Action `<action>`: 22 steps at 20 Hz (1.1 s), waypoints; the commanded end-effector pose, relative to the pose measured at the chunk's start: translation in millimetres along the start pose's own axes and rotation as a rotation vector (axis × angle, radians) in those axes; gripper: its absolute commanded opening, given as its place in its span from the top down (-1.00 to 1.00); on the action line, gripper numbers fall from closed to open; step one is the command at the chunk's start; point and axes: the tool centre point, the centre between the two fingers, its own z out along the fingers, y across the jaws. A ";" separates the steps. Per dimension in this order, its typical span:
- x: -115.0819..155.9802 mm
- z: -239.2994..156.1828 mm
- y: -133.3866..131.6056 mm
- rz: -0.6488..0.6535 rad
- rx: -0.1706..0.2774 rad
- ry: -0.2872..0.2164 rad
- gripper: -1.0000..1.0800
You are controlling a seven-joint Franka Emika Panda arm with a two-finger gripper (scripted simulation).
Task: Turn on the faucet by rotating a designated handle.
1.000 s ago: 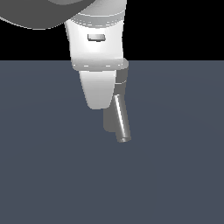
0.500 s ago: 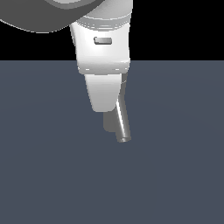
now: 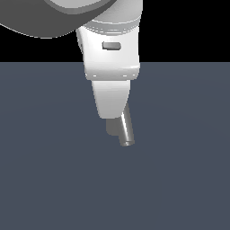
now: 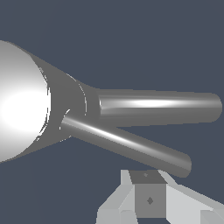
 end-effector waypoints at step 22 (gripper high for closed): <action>43.7 0.3 7.9 0.006 -0.004 0.004 1.00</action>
